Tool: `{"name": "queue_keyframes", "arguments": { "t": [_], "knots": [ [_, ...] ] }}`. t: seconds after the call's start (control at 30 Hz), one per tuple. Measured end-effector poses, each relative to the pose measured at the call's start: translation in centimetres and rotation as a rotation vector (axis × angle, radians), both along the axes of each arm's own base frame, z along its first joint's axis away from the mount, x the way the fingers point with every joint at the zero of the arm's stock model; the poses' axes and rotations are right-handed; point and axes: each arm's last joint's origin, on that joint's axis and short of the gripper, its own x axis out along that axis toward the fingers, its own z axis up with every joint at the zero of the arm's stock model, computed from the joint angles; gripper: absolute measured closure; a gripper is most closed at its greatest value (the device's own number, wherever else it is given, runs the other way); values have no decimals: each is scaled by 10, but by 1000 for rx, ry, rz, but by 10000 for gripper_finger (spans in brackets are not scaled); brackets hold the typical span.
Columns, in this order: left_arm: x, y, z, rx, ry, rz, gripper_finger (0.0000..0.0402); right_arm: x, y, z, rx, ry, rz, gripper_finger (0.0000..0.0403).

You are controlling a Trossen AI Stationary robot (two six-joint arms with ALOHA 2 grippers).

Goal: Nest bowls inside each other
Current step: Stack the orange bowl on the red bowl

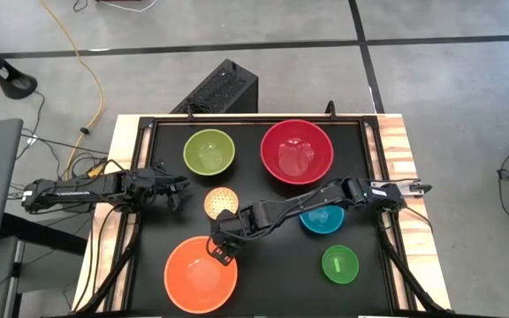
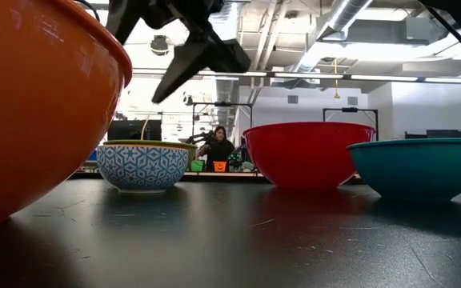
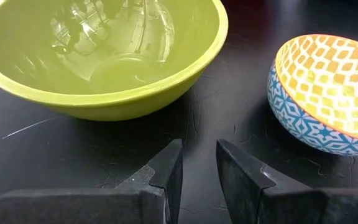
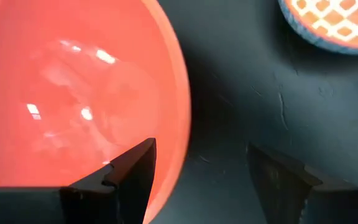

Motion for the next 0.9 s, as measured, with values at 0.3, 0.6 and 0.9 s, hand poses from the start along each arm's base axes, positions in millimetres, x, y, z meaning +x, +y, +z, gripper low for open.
{"name": "queue_keyframes", "arguments": {
  "t": [0.3,0.6,0.9],
  "knots": [
    [0,0,0,0,0,0,315,12,6,-32,-28,19,51,138],
    [0,0,0,0,0,0,315,18,1,-43,-15,27,59,212],
    [0,0,0,0,0,1,315,7,-11,-9,-3,3,91,385]
  ]
}}
